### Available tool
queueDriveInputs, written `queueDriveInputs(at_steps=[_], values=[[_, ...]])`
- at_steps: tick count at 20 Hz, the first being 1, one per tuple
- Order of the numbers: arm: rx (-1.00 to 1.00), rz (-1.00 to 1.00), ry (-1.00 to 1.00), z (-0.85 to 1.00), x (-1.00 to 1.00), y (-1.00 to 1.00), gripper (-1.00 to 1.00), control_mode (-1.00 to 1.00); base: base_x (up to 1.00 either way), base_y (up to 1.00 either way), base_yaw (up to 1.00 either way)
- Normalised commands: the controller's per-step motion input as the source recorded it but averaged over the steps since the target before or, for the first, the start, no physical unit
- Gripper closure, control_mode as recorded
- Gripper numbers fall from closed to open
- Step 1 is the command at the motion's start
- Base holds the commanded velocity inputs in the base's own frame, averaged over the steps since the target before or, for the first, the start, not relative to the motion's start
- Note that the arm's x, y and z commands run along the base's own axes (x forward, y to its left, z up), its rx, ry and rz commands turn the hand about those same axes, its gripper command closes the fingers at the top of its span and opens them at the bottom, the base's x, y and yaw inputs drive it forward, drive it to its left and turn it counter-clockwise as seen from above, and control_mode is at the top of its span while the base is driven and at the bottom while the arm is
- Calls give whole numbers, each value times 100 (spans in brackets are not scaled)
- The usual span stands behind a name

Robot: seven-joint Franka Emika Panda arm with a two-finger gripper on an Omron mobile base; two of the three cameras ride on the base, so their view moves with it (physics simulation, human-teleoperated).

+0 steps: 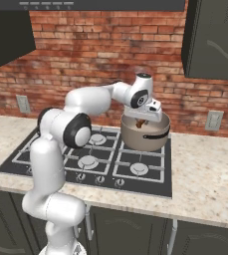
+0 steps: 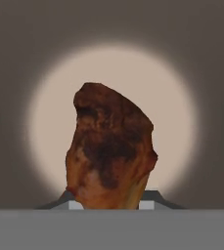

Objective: Retrieve the frozen meat and place it in the pot on a burner. Then turn the burner on.

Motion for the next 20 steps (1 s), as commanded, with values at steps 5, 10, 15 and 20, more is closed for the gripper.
queueDriveInputs(at_steps=[5,10,15,20], values=[[2,0,5,-10,27,0,100,-100,0,0,0],[2,0,4,-15,36,-8,100,-100,0,0,0],[3,0,3,-14,30,-6,100,-100,0,0,0],[1,1,0,-16,31,-5,100,-100,0,0,0]])
